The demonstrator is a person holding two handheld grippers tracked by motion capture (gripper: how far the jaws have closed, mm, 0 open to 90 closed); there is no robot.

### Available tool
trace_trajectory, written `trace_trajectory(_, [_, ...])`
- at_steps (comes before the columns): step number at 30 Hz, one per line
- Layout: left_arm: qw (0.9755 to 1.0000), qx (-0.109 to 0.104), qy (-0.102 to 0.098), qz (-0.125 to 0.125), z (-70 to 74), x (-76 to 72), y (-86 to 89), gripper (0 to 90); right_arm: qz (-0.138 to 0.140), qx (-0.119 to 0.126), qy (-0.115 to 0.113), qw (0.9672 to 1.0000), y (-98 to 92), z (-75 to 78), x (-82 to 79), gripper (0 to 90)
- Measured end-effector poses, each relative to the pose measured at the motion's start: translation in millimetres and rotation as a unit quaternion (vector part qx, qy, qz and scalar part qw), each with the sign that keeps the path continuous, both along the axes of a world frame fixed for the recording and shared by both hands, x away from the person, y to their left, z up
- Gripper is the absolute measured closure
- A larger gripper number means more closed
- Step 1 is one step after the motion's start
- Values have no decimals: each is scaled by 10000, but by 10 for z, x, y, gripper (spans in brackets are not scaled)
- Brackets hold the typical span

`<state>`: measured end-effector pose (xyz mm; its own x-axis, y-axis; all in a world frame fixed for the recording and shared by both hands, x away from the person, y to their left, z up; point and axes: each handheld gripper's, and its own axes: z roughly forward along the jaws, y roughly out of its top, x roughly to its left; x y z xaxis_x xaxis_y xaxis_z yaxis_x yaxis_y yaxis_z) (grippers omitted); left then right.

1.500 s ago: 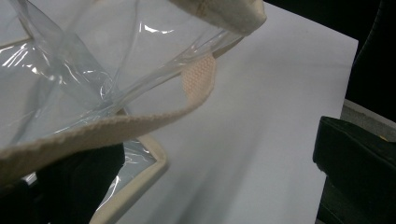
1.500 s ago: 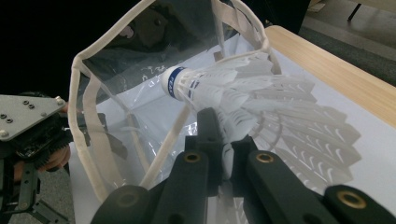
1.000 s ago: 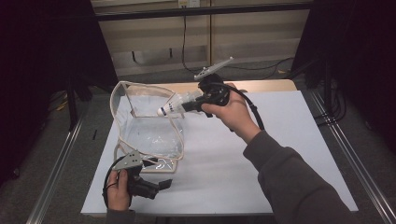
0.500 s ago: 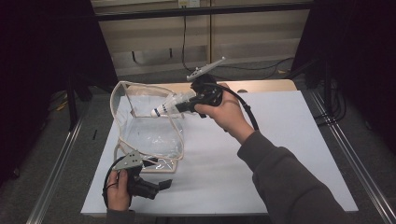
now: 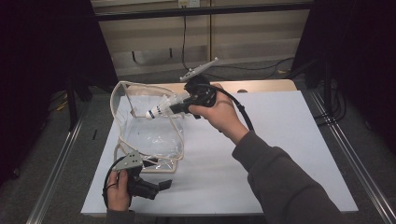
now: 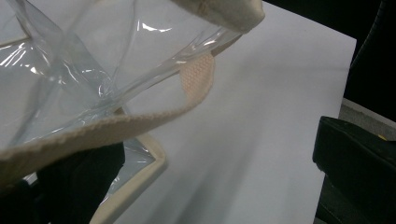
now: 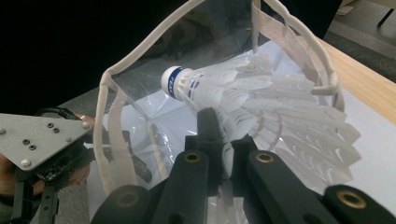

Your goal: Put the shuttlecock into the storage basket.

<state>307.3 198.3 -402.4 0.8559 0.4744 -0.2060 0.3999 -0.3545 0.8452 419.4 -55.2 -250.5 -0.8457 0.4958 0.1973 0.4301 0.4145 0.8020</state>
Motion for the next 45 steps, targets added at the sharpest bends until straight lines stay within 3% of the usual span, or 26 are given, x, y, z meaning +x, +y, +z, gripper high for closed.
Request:
trace_trajectory(12, [10000,1,24,-4,5,0,4,26,-6,-8,74,10000,117,-40,30,884])
trace_trajectory(45, [10000,-2,16,-24,5,3,8,24,58,-199,20,9998,505,-109,70,884])
